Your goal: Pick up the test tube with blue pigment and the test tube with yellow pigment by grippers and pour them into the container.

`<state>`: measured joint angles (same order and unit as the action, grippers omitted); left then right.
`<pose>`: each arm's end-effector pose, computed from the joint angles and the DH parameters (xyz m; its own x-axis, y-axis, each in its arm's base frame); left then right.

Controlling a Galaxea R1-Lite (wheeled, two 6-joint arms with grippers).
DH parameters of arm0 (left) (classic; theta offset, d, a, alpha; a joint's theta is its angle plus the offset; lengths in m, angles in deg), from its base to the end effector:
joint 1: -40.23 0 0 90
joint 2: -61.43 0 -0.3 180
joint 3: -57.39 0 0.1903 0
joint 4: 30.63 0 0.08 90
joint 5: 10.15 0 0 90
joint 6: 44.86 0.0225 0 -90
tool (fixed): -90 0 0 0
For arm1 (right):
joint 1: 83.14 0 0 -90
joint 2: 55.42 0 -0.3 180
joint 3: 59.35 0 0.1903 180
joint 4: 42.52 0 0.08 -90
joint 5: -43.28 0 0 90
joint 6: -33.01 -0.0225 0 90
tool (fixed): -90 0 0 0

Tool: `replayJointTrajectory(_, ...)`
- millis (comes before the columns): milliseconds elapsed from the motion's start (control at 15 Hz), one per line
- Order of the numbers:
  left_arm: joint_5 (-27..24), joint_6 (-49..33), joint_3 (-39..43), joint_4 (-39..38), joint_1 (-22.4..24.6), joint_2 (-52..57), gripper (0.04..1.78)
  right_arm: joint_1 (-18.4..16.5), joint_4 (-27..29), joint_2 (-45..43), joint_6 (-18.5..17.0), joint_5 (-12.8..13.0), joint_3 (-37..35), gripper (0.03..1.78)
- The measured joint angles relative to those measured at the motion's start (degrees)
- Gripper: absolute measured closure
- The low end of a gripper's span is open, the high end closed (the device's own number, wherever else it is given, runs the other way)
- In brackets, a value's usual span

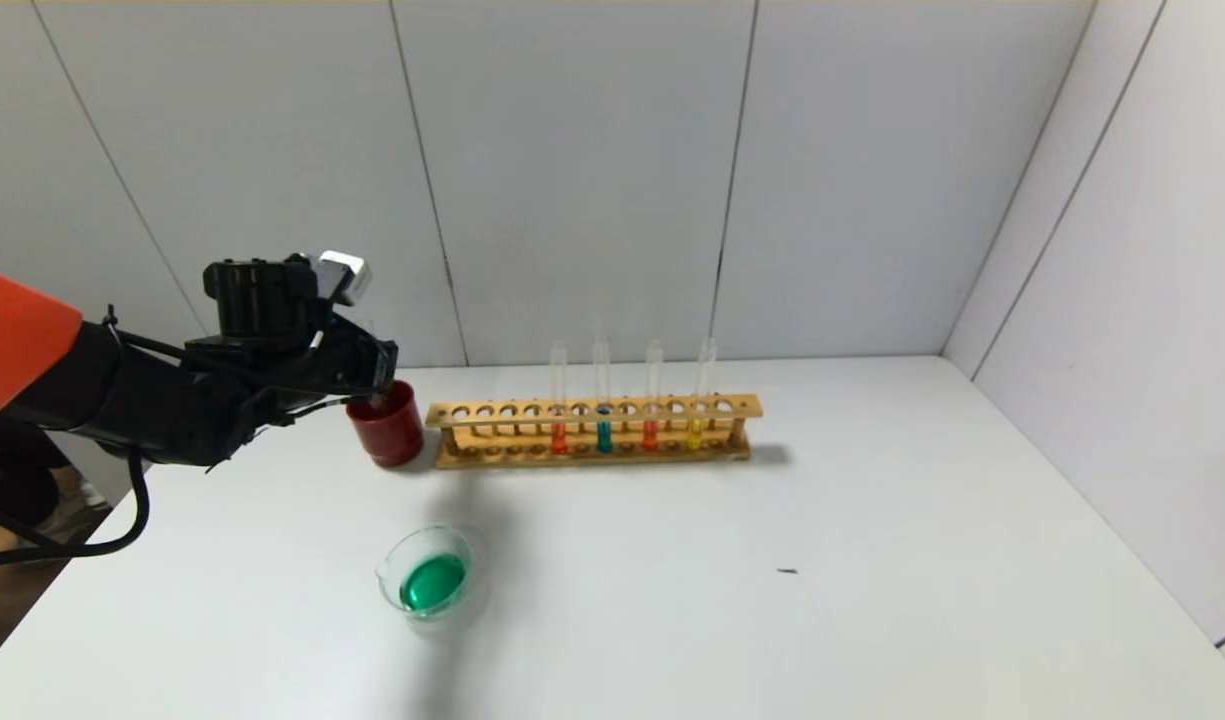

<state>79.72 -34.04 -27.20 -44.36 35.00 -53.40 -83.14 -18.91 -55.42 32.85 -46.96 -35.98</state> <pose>0.3870 -0.0355 0.1473 0.9546 -0.0897 -0.2842 0.1448 0.9731 0.1794 -0.0228 0.0001 0.0751 1.0000 0.0042 -0.0042 -0.0042 1.0000 0.0028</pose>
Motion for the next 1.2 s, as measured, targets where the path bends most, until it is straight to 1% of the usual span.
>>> replayJointTrajectory(133,-0.1,0.0,-0.8,0.0,0.7,-1.6,1.48,0.0,0.0,0.0,0.0,0.0,0.0,0.06)
replayJointTrajectory(667,-0.2,0.6,-1.0,0.1,1.0,-3.8,1.47,0.0,0.0,0.0,0.0,0.0,0.0,0.06)
replayJointTrajectory(800,-0.2,0.6,-1.0,0.0,0.9,-3.9,1.44,0.0,0.0,0.0,0.0,0.0,0.0,0.06)
replayJointTrajectory(933,-0.2,0.5,-1.3,-0.1,0.9,-3.9,1.31,0.0,0.0,0.0,0.0,0.0,0.0,0.06)
replayJointTrajectory(1000,-0.2,0.5,-1.4,0.0,0.9,-3.9,1.19,0.0,0.0,0.0,0.0,0.0,0.0,0.06)
replayJointTrajectory(1133,-0.2,0.4,-1.6,0.0,0.9,-3.9,0.88,0.0,0.0,0.0,0.0,0.0,0.0,0.06)
replayJointTrajectory(1200,-0.2,0.5,-1.6,0.0,0.9,-3.9,0.69,0.0,0.0,0.0,0.0,0.0,0.0,0.06)
